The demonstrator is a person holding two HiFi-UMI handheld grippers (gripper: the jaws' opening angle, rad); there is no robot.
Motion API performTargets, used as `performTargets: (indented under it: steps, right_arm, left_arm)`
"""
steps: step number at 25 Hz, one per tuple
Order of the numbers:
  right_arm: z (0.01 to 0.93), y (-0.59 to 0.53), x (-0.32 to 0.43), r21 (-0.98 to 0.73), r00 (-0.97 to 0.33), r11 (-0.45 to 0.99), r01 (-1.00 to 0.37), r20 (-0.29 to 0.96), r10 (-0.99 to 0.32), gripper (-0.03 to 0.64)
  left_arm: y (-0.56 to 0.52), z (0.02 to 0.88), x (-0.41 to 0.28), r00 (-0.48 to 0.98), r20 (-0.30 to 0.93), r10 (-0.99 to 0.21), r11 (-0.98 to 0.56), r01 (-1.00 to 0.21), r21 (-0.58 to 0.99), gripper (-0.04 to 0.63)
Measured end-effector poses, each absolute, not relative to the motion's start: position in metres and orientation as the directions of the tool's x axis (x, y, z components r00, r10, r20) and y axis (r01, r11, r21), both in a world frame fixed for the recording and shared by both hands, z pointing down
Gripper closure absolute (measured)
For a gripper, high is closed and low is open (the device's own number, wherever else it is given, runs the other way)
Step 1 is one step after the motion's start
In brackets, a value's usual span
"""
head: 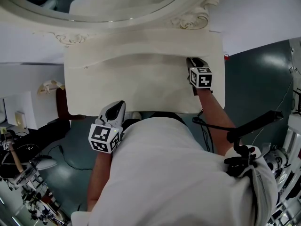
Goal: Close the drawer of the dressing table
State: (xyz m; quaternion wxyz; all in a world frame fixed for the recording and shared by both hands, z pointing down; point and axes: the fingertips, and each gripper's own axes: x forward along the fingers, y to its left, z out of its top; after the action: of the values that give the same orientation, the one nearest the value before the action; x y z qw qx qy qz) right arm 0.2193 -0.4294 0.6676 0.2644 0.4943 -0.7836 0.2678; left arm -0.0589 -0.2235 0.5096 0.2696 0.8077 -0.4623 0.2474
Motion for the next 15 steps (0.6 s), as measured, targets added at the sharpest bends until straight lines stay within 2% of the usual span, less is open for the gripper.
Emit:
performTargets:
  steps: [12,15]
  right_arm:
    - [0.670,-0.429,0.218,-0.132,-0.354,0.369,-0.920,0.682,-0.640,0.517]
    - [0.675,-0.427,0.219,-0.138,-0.342,0.350,-0.926,0.698,-0.629,0.499]
  left_arm:
    - [-0.217,0.509,-0.068,0.453,0.641,-0.620,-0.428,-0.880,0.207,0.592]
    - [-0.213,0.509,-0.073,0.457,0.636,-0.622,-0.432,-0.878,0.208,0.592]
